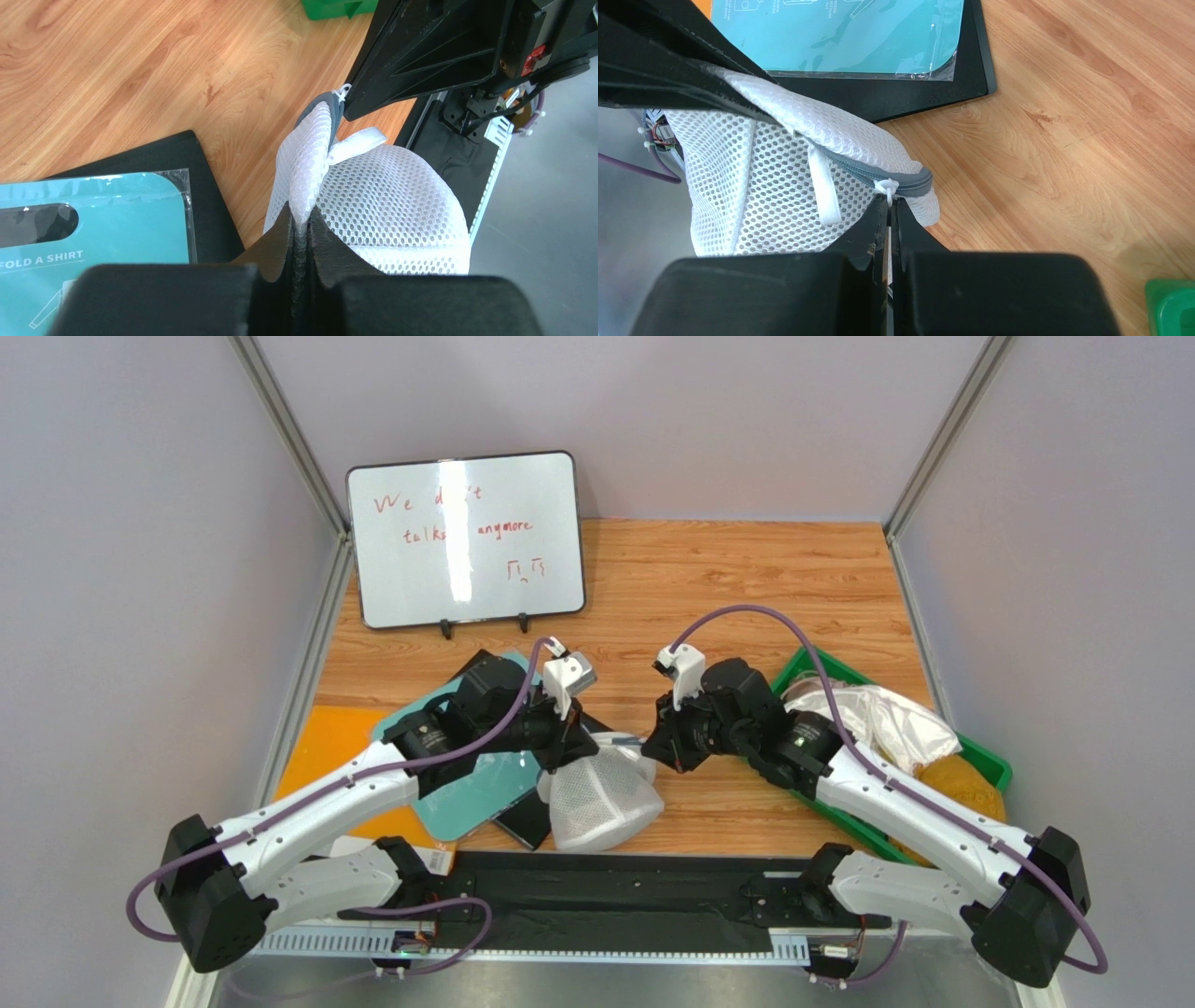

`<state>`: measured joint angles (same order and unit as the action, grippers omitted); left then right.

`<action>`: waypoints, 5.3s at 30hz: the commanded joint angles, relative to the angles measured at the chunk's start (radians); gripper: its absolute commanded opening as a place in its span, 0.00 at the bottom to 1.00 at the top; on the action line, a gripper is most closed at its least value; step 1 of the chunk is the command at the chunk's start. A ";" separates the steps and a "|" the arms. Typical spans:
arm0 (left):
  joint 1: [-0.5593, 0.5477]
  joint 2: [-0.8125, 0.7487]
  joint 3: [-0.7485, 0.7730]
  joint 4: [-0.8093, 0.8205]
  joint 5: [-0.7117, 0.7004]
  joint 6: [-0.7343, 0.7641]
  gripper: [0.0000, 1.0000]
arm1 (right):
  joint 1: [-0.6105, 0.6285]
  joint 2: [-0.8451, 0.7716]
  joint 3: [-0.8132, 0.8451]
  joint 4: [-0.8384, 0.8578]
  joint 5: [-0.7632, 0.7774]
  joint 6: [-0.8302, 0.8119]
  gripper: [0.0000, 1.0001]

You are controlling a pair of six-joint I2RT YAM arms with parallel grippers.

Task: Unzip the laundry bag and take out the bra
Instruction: Unzip the laundry bag at the center of the board.

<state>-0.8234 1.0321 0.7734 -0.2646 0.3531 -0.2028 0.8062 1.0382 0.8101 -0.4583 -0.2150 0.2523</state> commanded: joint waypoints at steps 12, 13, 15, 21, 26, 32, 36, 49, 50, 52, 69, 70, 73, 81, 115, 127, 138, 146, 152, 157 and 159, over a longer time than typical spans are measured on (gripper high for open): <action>-0.003 0.051 0.165 0.043 0.132 -0.010 0.76 | 0.017 -0.050 -0.028 0.060 -0.081 0.076 0.00; -0.003 0.078 0.168 0.045 0.141 -0.012 0.76 | 0.021 -0.058 -0.029 0.060 -0.086 0.076 0.00; -0.005 0.101 0.171 0.047 0.141 -0.012 0.76 | 0.027 -0.066 -0.037 0.064 -0.092 0.082 0.00; -0.010 0.166 0.165 0.091 0.161 -0.007 0.76 | 0.031 -0.113 -0.055 0.066 -0.103 0.094 0.00; -0.013 0.200 0.144 0.139 0.172 -0.001 0.76 | 0.031 -0.129 -0.054 0.066 -0.118 0.094 0.00; -0.013 0.220 0.110 0.206 0.227 0.016 0.76 | 0.031 -0.133 -0.054 0.067 -0.123 0.097 0.00; -0.013 0.223 0.090 0.219 0.247 0.019 0.70 | 0.031 -0.139 -0.052 0.066 -0.121 0.097 0.00; -0.011 0.220 0.061 0.214 0.253 0.013 0.00 | 0.031 -0.139 -0.039 0.041 -0.089 0.096 0.00; -0.011 0.211 0.056 0.212 0.247 0.019 0.00 | 0.031 -0.136 -0.037 0.035 -0.080 0.096 0.00; -0.013 0.195 0.047 0.208 0.242 0.028 0.00 | 0.031 -0.133 -0.028 0.021 -0.067 0.091 0.00; -0.013 0.051 0.058 0.174 0.184 0.108 0.00 | -0.125 -0.132 -0.048 0.000 -0.104 0.104 0.00; -0.013 0.045 0.061 0.168 0.176 0.121 0.00 | -0.136 -0.136 -0.049 -0.003 -0.104 0.104 0.00; -0.013 0.029 0.063 0.157 0.132 0.152 0.00 | -0.148 -0.144 -0.049 -0.019 -0.095 0.096 0.00; -0.011 0.019 0.037 0.123 0.061 0.157 0.28 | -0.137 -0.165 -0.055 -0.006 -0.182 0.088 0.00; -0.180 0.177 0.141 0.088 0.095 0.066 0.69 | 0.021 -0.213 -0.091 0.023 -0.153 0.100 0.00; -0.203 0.217 0.141 0.038 0.015 0.080 0.49 | 0.027 -0.219 -0.091 0.020 -0.150 0.100 0.00; -0.203 0.215 0.130 0.016 0.011 0.092 0.02 | 0.027 -0.225 -0.088 -0.009 -0.116 0.091 0.00; -0.203 0.187 0.127 0.013 0.035 0.123 0.00 | 0.019 -0.181 -0.080 -0.028 -0.055 0.076 0.00; -0.204 0.157 0.116 0.001 0.043 0.138 0.00 | -0.044 -0.149 -0.069 -0.031 -0.073 0.054 0.00; -0.203 0.128 0.104 -0.005 0.040 0.141 0.00 | -0.116 -0.132 -0.065 -0.028 -0.090 0.051 0.00; -0.203 0.117 0.101 -0.008 0.035 0.146 0.00 | -0.131 -0.116 -0.068 -0.026 -0.090 0.047 0.00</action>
<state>-1.0203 1.2076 0.8886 -0.2268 0.3515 -0.0769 0.7303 0.9028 0.7136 -0.4892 -0.3740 0.3347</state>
